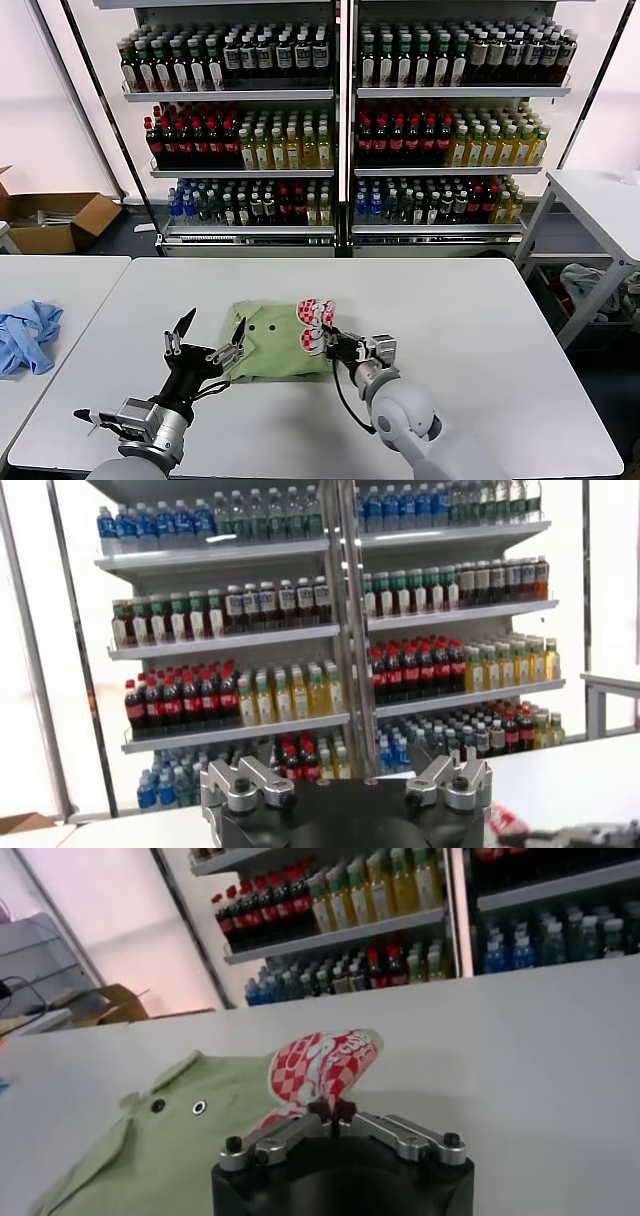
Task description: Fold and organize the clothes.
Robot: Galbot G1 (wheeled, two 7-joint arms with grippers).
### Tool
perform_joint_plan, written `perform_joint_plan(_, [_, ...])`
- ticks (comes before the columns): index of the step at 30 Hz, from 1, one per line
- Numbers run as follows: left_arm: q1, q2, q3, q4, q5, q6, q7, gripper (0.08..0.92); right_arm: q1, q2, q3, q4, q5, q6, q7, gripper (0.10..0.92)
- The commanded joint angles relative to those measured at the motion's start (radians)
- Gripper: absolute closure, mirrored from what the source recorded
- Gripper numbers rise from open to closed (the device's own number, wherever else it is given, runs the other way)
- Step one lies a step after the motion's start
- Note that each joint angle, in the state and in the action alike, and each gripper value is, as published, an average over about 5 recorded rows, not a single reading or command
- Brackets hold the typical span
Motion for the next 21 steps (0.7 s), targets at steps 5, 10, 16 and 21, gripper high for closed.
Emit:
perform_joint_plan(5, [0.007,-0.007,0.002,0.000,0.000,0.000,-0.004,0.177,-0.024,-0.143,0.087,0.071,-0.177,0.012,-0.061,0.839])
perform_joint_plan(10, [0.016,-0.005,-0.002,0.000,0.000,-0.003,-0.006,0.177,-0.118,-0.188,0.178,0.167,-0.320,0.038,-0.044,0.709])
perform_joint_plan(16, [0.023,-0.004,0.005,0.000,-0.008,-0.013,-0.001,0.177,-0.393,-0.273,0.437,0.400,-0.357,0.124,0.012,0.527])
perform_joint_plan(21, [0.027,0.003,0.021,0.032,-0.018,-0.048,0.016,0.177,-0.780,-0.292,0.744,0.558,-0.349,0.238,0.038,0.380])
